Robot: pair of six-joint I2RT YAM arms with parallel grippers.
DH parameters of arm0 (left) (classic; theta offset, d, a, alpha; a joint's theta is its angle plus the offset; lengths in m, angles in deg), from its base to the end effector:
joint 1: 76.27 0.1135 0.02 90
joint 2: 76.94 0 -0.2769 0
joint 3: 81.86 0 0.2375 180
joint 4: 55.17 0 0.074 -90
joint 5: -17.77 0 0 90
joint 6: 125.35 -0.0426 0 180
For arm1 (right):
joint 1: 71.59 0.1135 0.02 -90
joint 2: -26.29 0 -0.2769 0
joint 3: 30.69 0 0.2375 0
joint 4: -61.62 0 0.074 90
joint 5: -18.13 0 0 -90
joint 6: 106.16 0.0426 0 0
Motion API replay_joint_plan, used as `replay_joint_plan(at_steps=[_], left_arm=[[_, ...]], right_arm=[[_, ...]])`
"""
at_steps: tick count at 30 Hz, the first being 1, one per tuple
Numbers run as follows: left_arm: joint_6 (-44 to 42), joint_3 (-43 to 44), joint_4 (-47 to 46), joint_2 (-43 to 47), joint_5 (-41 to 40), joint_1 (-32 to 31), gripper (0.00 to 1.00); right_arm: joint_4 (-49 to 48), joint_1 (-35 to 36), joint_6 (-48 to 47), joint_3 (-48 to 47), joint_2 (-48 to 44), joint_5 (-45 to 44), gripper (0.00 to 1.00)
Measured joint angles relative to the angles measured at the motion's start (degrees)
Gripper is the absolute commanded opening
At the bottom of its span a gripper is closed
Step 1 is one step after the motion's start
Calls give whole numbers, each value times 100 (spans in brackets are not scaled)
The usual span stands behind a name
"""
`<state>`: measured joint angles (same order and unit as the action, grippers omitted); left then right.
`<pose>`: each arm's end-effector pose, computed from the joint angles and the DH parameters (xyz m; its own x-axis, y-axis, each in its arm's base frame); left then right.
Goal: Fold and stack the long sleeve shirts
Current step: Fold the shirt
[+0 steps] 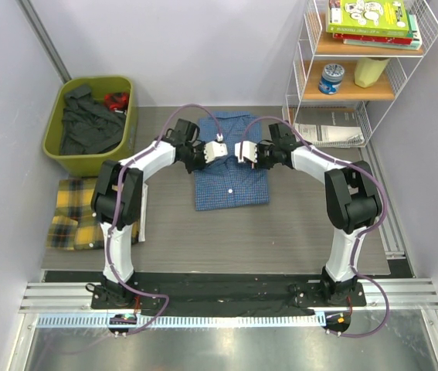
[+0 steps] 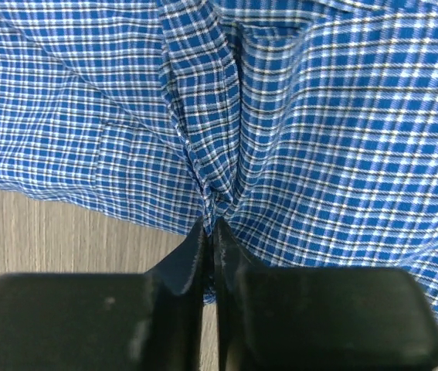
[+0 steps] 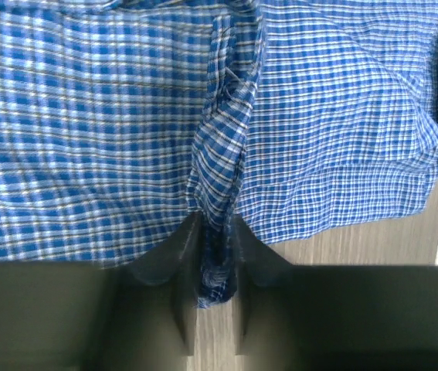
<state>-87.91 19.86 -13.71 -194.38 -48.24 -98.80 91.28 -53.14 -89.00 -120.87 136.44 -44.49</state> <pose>0.3974 -0.1836 0.2000 -0.0323 0.7988 -0.6008 0.9529 0.2060 0.2226 0.3837 0.1487 0.2071 0.3253 -0.7859 -0.5259 -0.8568 -0.0097 -0.5155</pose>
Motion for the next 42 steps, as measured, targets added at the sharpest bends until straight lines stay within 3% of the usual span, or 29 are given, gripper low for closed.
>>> replay_joint_plan(at_steps=[1, 2, 3, 5, 6, 7, 13, 17, 22, 28, 35, 40, 42], left_arm=[[35, 24, 0, -20, -11, 0, 22], [90, 63, 0, -39, -39, 0, 27], [192, 164, 26, -74, -94, 0, 43], [433, 380, 61, -125, -219, 20, 56], [638, 540, 122, -133, -280, 52, 72], [769, 645, 144, -133, -302, 90, 75], [2439, 706, 254, 428, -98, 715, 76], [3781, -216, 129, 1410, 337, 1060, 76], [5327, -1547, -444, 1926, 1056, 931, 75], [6463, -2723, -1036, 1720, 1545, 879, 73], [6988, -3158, -1574, 1672, 2065, 879, 68], [7128, -3381, -1915, 1626, 2409, 876, 61], [7167, -3394, -2024, 1534, 2518, 876, 53]], right_arm=[[-85, 13, 68, 9, 0, -2, 55], [-184, 13, 160, 15, 0, -42, 65], [-271, 13, 271, 15, 0, -92, 68], [-446, -33, 619, 11, -26, -188, 74], [-485, -59, 828, 0, -66, -216, 79], [-490, -87, 1012, -20, -109, -229, 82], [-133, -721, 3480, -511, -916, -262, 83], [116, -1104, 5237, -446, -1744, -44, 76], [157, -1023, 6773, 514, -2028, 592, 73], [109, -979, 7742, 1657, -1421, 986, 72], [-319, -986, 8240, 2063, -1292, 1298, 72], [-695, -968, 8509, 2490, -1427, 1558, 72], [-804, -931, 8579, 2592, -1429, 1631, 70]])
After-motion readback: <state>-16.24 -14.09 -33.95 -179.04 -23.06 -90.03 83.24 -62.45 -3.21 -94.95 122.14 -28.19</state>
